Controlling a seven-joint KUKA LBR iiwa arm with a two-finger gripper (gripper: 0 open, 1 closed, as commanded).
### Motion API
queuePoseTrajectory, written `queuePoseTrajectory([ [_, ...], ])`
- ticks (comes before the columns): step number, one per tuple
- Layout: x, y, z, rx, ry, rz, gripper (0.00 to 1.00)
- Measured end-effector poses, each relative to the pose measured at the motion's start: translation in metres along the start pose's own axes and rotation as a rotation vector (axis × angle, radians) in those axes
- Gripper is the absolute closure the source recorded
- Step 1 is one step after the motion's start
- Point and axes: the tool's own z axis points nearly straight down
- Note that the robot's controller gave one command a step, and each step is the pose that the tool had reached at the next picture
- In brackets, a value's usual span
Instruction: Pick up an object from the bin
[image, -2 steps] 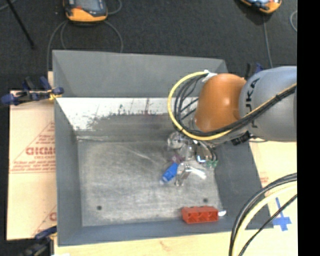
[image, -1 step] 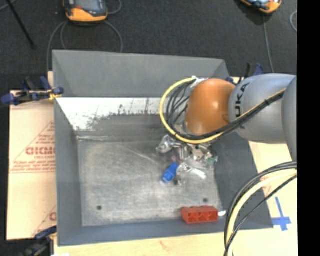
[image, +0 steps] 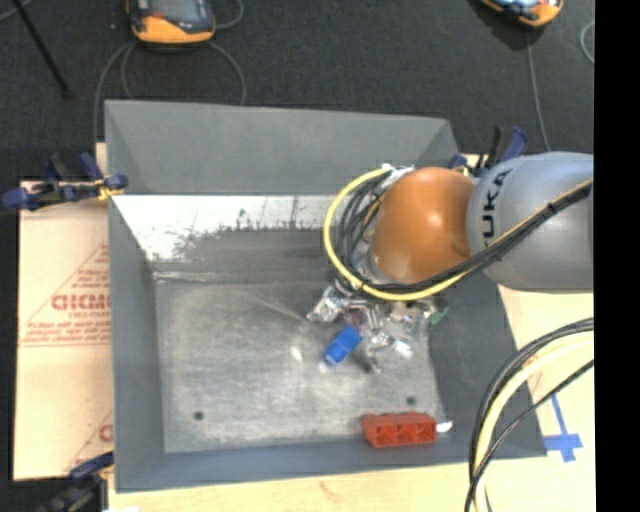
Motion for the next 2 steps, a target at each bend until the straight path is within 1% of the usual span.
queuePoseTrajectory([
  [1,-0.003,0.0,-0.003,0.0,-0.007,0.004,1.0],
  [2,-0.005,-0.004,-0.098,-0.005,0.005,0.01,1.0],
])
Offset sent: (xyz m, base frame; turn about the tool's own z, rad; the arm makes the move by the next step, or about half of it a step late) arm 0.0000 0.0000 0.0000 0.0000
